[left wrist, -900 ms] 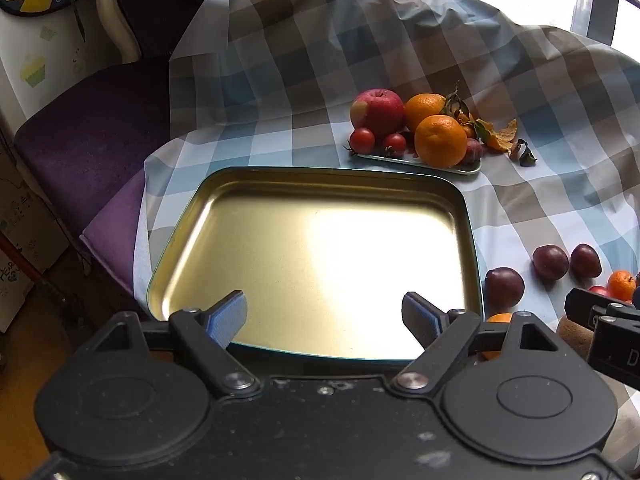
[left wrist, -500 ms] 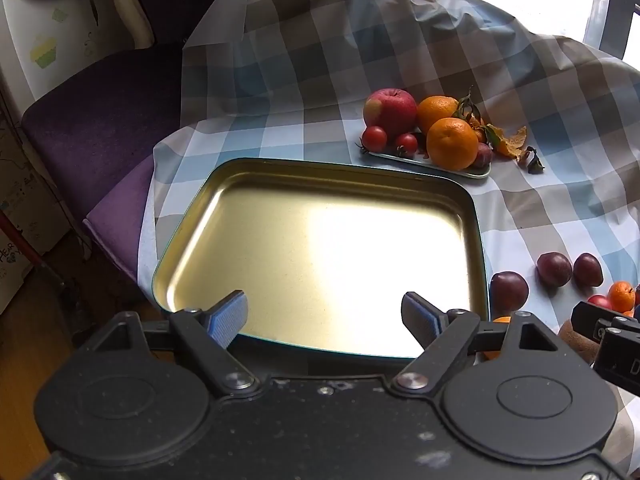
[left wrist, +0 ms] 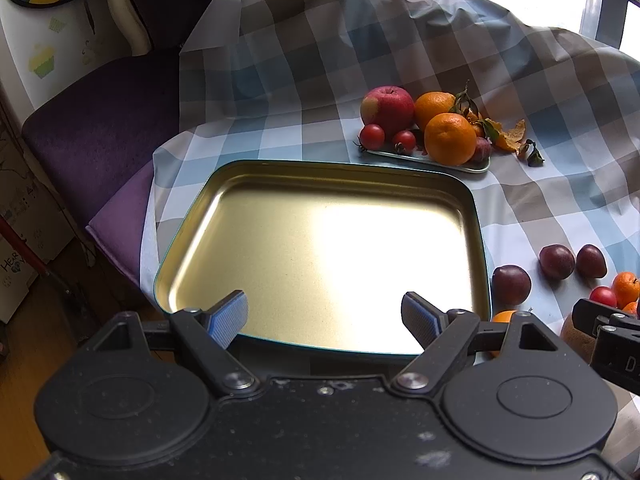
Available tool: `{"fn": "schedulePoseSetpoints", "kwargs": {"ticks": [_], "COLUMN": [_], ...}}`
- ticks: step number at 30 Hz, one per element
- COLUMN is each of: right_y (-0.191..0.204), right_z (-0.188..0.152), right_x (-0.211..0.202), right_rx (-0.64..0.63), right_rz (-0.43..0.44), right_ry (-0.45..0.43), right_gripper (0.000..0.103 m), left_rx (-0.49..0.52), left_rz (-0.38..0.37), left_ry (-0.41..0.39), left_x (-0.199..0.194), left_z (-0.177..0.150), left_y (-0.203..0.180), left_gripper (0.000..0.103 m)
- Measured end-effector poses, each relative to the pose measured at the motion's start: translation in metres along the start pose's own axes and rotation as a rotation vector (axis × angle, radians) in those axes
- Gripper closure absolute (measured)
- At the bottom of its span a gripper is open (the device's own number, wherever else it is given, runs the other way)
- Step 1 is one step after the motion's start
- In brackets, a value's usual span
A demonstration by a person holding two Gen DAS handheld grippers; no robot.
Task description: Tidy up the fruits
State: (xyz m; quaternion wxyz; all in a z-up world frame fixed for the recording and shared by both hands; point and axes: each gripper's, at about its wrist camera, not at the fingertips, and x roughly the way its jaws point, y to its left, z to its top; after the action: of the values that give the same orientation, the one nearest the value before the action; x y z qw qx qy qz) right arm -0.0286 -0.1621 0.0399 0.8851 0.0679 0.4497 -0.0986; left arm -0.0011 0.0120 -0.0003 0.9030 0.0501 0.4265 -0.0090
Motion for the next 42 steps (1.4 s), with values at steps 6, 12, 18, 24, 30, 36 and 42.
{"fn": "schedulePoseSetpoints", "kwargs": {"ticks": [6, 12, 18, 24, 30, 36, 42], "right_y": [-0.002, 0.000, -0.001, -0.001, -0.002, -0.001, -0.001], "right_z": [-0.004, -0.005, -0.006, -0.006, -0.007, -0.009, -0.010], "right_x": [0.003, 0.006, 0.007, 0.008, 0.009, 0.010, 0.011], "right_rx": [-0.006, -0.015, -0.017, -0.017, -0.021, -0.021, -0.024], "right_rz": [-0.002, -0.002, -0.003, -0.002, -0.002, -0.004, -0.004], "right_ry": [0.008, 0.018, 0.020, 0.022, 0.026, 0.029, 0.028], "right_gripper": [0.033, 0.033, 0.033, 0.033, 0.033, 0.033, 0.033], "left_rx": [0.000, 0.004, 0.004, 0.004, 0.007, 0.009, 0.010], "left_rz": [0.004, 0.007, 0.012, 0.013, 0.017, 0.019, 0.023], "left_ry": [0.002, 0.005, 0.006, 0.007, 0.010, 0.013, 0.017], "left_x": [0.000, 0.001, 0.001, 0.001, 0.002, 0.002, 0.003], "left_z": [-0.001, -0.003, -0.003, -0.003, -0.003, -0.004, -0.004], "left_y": [-0.001, -0.001, -0.003, -0.003, -0.003, -0.004, -0.006], "left_gripper": [0.015, 0.015, 0.015, 0.015, 0.015, 0.015, 0.015]}}
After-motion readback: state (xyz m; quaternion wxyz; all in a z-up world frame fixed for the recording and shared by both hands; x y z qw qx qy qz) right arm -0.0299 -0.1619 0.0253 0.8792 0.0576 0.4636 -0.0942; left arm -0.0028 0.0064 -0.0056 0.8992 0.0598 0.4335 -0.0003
